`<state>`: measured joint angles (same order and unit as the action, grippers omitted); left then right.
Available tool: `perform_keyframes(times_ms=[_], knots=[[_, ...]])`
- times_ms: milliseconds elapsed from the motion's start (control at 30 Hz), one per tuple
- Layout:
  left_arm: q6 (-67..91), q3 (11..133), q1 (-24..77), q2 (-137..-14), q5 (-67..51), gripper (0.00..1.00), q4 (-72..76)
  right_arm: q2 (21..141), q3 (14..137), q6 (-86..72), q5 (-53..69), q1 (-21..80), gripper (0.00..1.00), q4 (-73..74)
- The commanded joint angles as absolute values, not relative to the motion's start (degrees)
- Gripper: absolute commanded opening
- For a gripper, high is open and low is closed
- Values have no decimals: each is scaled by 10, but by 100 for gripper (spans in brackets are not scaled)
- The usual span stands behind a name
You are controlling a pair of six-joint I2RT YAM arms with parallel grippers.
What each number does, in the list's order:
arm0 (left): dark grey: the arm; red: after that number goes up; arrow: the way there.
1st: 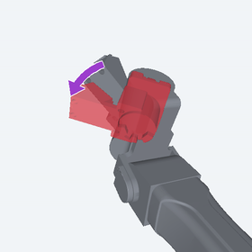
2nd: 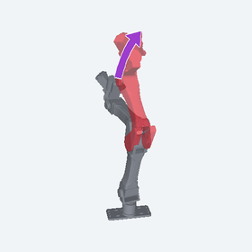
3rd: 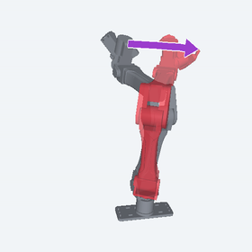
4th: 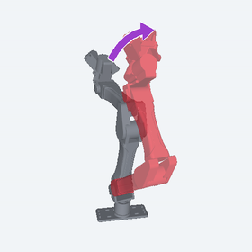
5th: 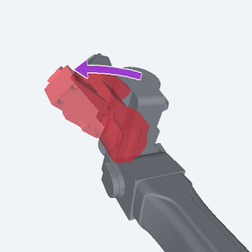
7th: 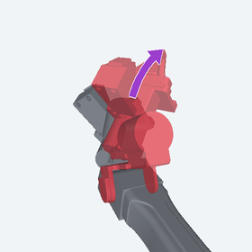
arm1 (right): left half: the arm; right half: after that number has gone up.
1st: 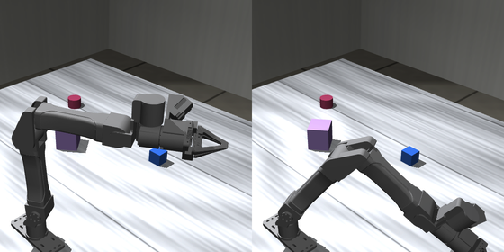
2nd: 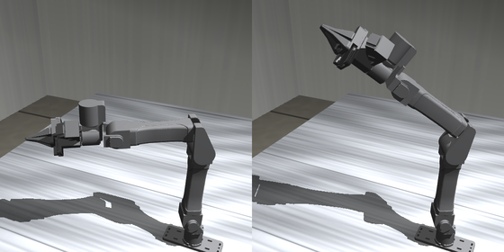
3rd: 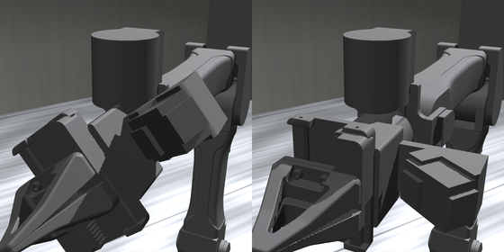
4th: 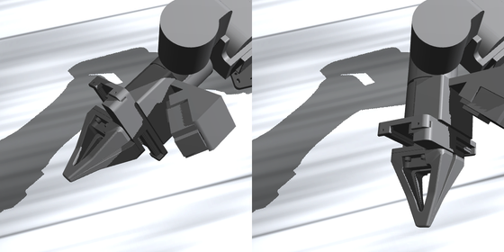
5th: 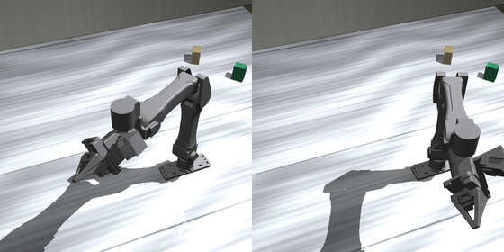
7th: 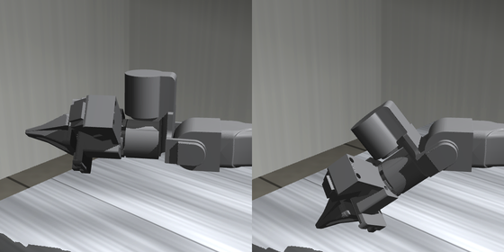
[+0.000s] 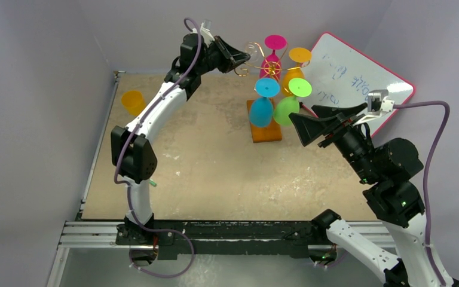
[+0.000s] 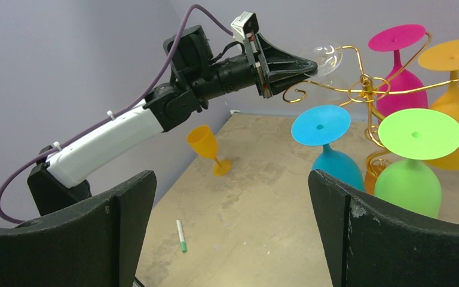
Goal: Place the wine glass upside down on the wine glass rack
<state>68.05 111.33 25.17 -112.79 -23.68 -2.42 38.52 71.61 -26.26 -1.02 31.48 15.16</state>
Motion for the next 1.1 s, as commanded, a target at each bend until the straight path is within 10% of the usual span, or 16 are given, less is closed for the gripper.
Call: perform_keyframes(times_ms=[0,1067], knots=[[690,1159,254,-1129,-247,0,38,379,721,-253,-23,316,100,135],[710,1219,267,-1171,-223,0,101,366,710,-253,-34,316,100,129]])
